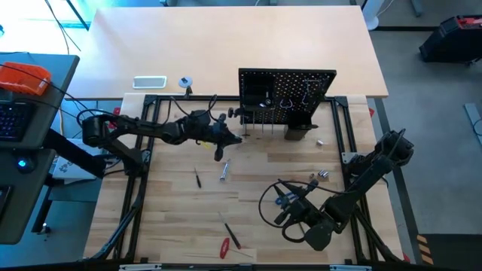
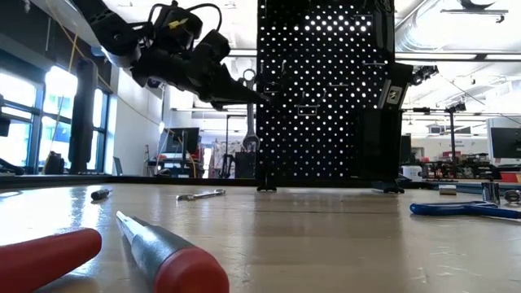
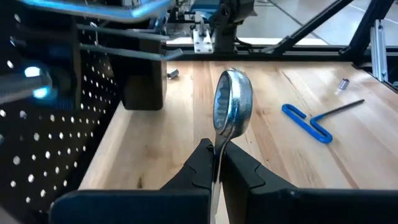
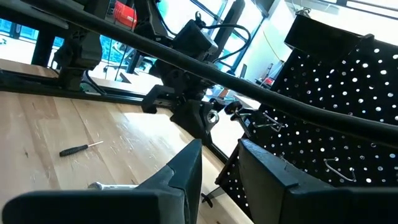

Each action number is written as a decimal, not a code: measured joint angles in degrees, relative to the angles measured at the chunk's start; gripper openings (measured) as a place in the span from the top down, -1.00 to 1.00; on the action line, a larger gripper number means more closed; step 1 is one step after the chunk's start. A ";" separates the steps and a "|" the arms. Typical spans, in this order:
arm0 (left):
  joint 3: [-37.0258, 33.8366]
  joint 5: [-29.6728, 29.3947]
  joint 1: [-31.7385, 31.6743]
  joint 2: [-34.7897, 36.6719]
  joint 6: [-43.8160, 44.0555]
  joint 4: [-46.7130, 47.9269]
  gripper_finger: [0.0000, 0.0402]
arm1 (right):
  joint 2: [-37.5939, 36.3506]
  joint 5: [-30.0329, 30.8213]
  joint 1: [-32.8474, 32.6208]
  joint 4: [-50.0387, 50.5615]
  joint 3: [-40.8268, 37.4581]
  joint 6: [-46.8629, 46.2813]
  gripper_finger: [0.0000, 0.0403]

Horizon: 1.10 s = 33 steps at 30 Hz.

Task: Hang tools onto peg board
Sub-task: Hang the silver combination wrench onto the pegboard

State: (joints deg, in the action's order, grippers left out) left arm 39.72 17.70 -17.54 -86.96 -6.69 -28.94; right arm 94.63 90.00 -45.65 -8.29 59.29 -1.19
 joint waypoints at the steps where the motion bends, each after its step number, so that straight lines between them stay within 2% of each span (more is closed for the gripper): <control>1: 0.00 -0.24 0.00 0.00 -0.05 -0.58 0.99 | 0.00 0.00 0.00 0.00 0.00 -0.02 0.51; 7: 0.14 -3.04 -0.02 1.61 -2.15 -2.35 0.99 | 0.00 0.00 0.01 0.01 0.00 0.15 0.51; 17: 7.94 -2.52 0.00 1.92 -5.83 12.78 0.99 | 0.00 0.00 1.62 0.31 0.00 0.15 0.51; 28: 8.16 -2.51 -0.94 1.92 -4.09 12.26 0.99 | 0.00 -0.15 1.79 0.27 0.00 0.04 0.51; 33: 10.57 -2.32 -0.72 1.60 -4.45 14.87 0.99 | 0.00 -0.17 1.79 0.26 0.00 0.11 0.51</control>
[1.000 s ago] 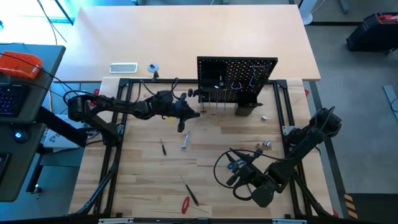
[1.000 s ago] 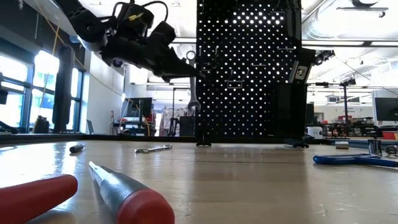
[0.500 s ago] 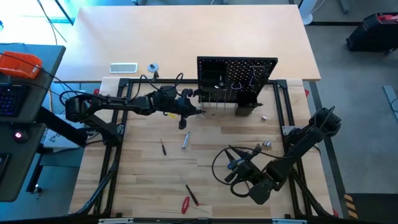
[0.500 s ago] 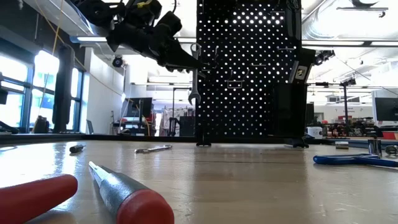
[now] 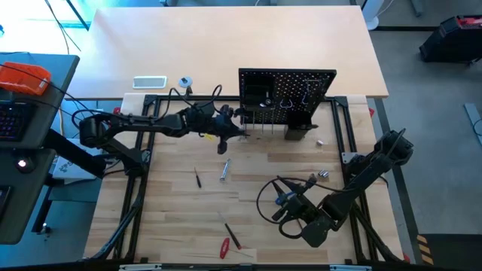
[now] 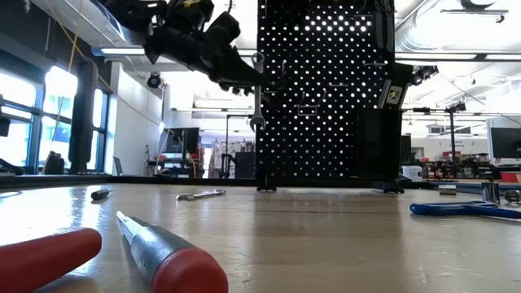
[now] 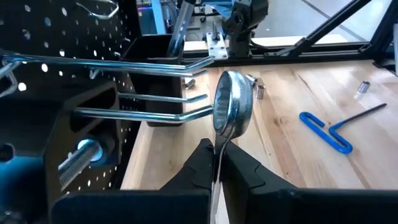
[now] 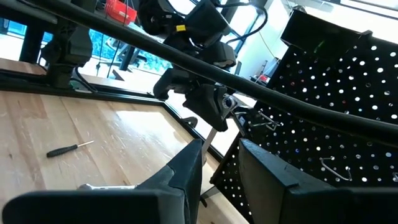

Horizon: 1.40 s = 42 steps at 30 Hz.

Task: Hang tools onto peg board
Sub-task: Hang the silver combination wrench onto the pegboard

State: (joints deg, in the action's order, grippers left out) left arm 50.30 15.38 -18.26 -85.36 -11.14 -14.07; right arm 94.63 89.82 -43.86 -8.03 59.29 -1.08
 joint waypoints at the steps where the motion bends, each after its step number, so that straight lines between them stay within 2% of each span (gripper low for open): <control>1: 0.31 0.00 0.02 0.00 -0.02 0.65 0.99 | 0.00 0.00 0.00 0.02 0.00 0.02 0.51; 10: 0.95 1.03 0.42 -0.09 -0.09 3.80 0.99 | 0.00 0.01 0.00 0.00 0.00 0.00 0.51; 22: 0.95 -0.66 0.56 -0.09 0.39 3.30 0.99 | 0.00 0.02 0.50 0.00 0.00 0.04 0.51; 33: 1.01 0.49 0.26 -1.61 0.55 1.92 0.99 | 0.00 0.02 0.90 0.00 0.00 -0.23 0.51; 42: 4.37 -0.82 0.10 -3.86 0.19 2.60 0.99 | 0.00 -0.24 1.20 -0.30 0.02 -0.02 0.51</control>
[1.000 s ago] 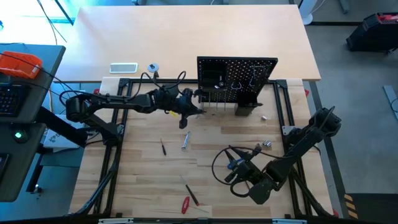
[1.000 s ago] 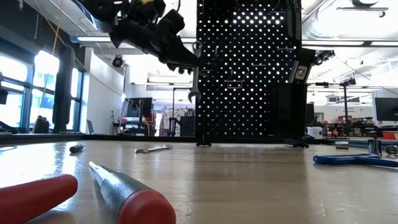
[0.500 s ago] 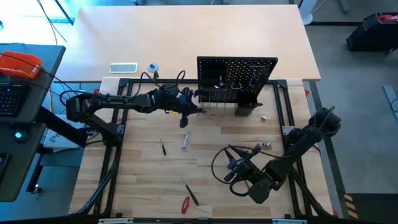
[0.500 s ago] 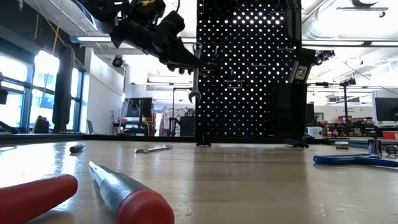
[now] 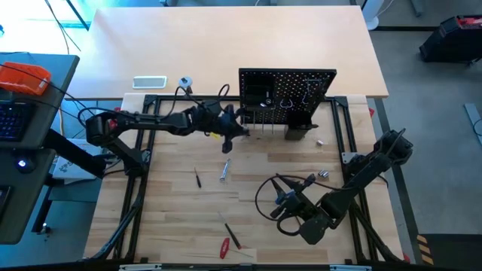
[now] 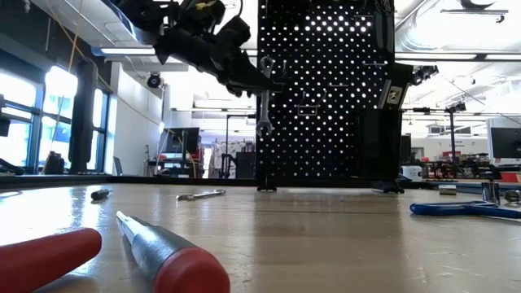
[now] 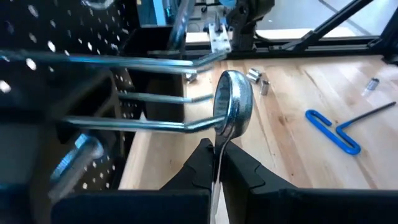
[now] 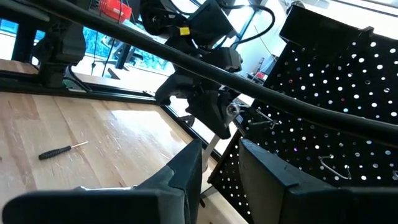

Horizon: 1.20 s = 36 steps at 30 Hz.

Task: Hang tools onto peg board
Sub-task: Hang the silver combination wrench onto the pegboard

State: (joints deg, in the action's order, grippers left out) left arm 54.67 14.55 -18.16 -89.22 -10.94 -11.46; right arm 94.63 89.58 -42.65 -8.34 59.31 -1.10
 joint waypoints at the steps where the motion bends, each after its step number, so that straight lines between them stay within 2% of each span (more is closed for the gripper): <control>1: 0.05 -0.14 -0.15 0.01 -0.11 -0.14 0.99 | 0.00 0.00 0.00 0.05 0.00 0.02 0.51; 10: 0.01 -0.27 -1.91 -0.01 -0.28 3.10 0.99 | 0.00 0.00 0.00 1.03 0.00 0.06 0.51; 24: 0.01 -1.78 -4.08 -0.01 1.29 0.03 0.94 | 0.00 0.00 0.04 1.21 0.00 -0.42 0.51; 36: 0.01 -3.16 -3.95 0.01 2.99 3.05 0.47 | 0.00 -0.15 0.04 1.18 0.00 -1.44 0.51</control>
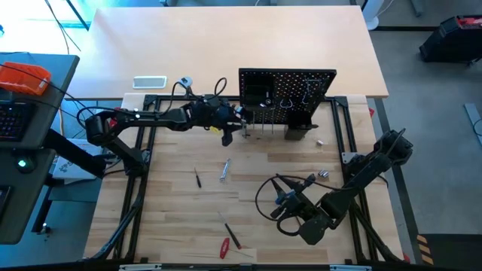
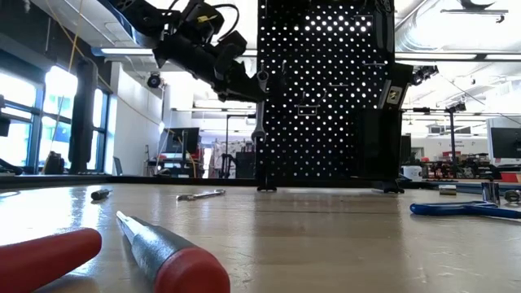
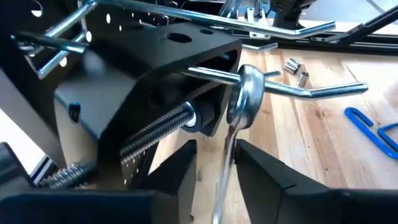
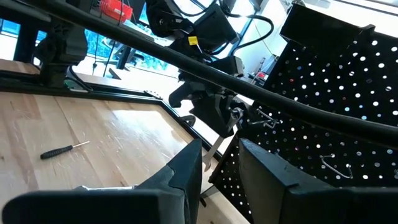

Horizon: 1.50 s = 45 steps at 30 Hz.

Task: Hang tools onto peg board
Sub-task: Hang the silver combination wrench onto the pegboard

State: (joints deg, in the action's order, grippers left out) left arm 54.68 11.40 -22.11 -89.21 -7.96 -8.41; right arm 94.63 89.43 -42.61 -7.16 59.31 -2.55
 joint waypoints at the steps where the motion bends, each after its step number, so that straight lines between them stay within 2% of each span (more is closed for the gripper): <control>1: 0.00 0.01 0.01 -0.01 0.19 0.16 0.44 | 0.00 -0.02 0.00 0.00 0.00 0.00 0.51; 11: -0.09 -0.13 0.52 4.00 -0.17 5.39 0.26 | 0.00 -0.02 -1.27 0.00 0.00 0.00 0.51; 24: -0.09 -0.20 1.84 18.90 -1.30 26.58 0.23 | 0.01 -1.49 -3.58 0.08 0.00 -0.48 0.51; 28: -0.73 -0.24 3.91 23.61 -0.34 32.36 0.23 | 0.02 -4.10 -3.71 4.41 0.00 -6.28 0.51; 32: -4.20 -0.22 7.51 26.70 2.91 34.14 0.23 | 0.02 -13.16 -2.28 16.65 -0.01 -23.16 0.51; 35: -9.33 -0.35 11.23 27.37 6.11 32.40 0.23 | 0.78 -23.20 0.03 27.54 -0.14 -38.85 0.51; 37: -13.60 -1.47 13.74 27.16 8.71 29.22 0.23 | 2.44 -27.99 1.17 31.82 -0.19 -45.53 0.51; 41: -23.30 -6.26 18.34 25.10 14.49 17.57 0.23 | 6.11 -32.28 2.59 32.17 -0.23 -48.47 0.51; 45: -31.54 -7.88 21.54 20.89 20.94 0.29 0.23 | 9.50 -33.57 4.07 29.97 -0.24 -48.46 0.51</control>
State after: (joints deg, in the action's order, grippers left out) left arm 23.13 3.52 -0.56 -68.32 12.98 -8.12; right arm 104.13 55.86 -38.54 22.81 59.07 -51.00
